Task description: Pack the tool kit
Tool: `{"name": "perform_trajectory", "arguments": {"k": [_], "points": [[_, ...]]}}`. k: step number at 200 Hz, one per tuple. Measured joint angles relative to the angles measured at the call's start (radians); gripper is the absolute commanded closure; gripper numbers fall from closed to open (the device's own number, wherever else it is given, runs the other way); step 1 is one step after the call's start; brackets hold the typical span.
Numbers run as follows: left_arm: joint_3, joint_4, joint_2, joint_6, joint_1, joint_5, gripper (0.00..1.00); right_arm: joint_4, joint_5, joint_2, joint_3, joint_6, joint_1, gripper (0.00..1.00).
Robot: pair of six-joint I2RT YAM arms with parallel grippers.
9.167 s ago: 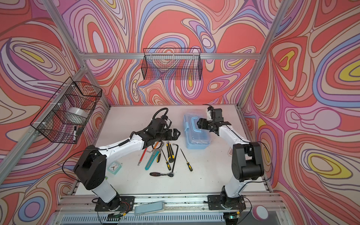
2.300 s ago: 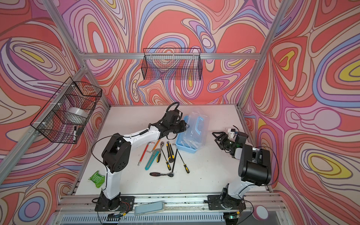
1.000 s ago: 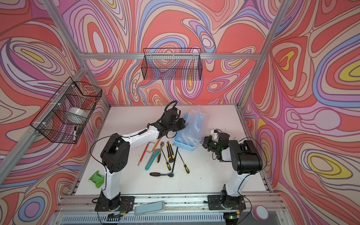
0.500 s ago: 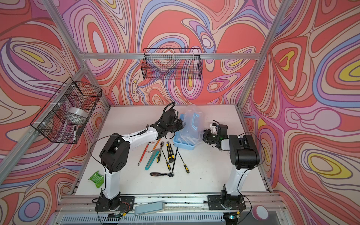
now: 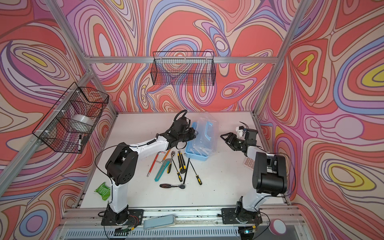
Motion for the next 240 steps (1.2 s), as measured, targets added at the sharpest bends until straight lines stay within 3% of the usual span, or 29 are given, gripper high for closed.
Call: {"name": "perform_trajectory", "arguments": {"k": [40,64,134,240], "points": [[-0.005,-0.007,-0.008,0.001,0.000,0.000,0.83,-0.020,-0.020,-0.090,0.002,-0.001,0.013,0.03],[-0.005,-0.007,-0.008,0.001,0.000,0.000,0.83,-0.076,-0.014,-0.105,0.032,-0.025,0.047,0.02],[-0.010,-0.006,-0.010,0.000,0.000,0.000,0.83,-0.194,0.034,-0.093,0.099,-0.089,0.163,0.02],[-0.011,-0.002,-0.010,0.000,0.000,0.005,0.83,-0.301,0.079,0.006,0.217,-0.161,0.187,0.13]]}}
